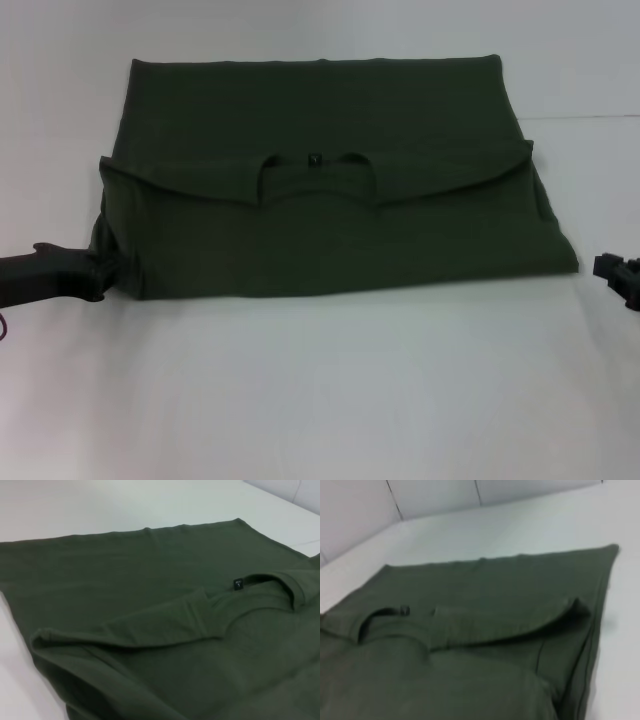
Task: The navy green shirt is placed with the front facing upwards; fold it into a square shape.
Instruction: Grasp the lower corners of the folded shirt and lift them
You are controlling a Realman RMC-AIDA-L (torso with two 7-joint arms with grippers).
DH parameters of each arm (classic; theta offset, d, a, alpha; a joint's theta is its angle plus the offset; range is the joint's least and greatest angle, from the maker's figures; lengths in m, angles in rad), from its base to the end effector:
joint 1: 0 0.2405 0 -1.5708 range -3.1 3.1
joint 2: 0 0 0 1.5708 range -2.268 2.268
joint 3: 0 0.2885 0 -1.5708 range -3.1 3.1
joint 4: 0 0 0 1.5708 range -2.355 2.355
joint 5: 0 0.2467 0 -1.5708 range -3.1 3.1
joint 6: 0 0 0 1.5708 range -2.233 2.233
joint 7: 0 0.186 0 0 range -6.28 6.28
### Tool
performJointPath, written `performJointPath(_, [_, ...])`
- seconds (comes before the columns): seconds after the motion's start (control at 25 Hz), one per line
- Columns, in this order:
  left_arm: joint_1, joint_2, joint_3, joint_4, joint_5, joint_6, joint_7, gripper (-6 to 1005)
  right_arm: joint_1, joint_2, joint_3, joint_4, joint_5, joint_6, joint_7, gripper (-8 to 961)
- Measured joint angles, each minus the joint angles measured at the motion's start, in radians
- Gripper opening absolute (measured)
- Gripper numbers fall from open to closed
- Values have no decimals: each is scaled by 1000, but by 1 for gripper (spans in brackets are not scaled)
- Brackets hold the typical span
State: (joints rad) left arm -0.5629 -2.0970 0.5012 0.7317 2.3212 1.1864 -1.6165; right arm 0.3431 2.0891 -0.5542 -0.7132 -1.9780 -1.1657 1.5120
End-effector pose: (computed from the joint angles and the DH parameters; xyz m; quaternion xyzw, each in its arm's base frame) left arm -0.3703 0.4348 -0.0205 -0.8786 -0.3584 -0.1036 0.2982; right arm 0.4215 0.3807 0.0008 -0.8166 0.4066 0.1894 0.3633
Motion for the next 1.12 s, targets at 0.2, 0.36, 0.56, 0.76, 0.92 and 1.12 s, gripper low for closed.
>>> performJointPath(0.2, [2,0,0,0,-20,0,6,33,18,-1,4,1,15,0,-5,62])
performJointPath(0.36, [2,-1,1,0,-23,0,6,33,47,-1,-3,19,9,36,-5,216])
performJointPath(0.56, [2,-1,1,0,-23,-4,6,33,81,-2,-7,53,7,88,2,443])
performJointPath(0.76, [0,-1,0,0,-25,-7,6,33,100,-1,-36,68,5,117,4,603])
performJointPath(0.92, [-3,-1,0,0,-27,-9,6,33,104,0,-46,69,5,118,9,659])
performJointPath(1.12, [-6,-1,0,1,-27,-10,6,33,109,-2,-51,69,5,121,35,660])
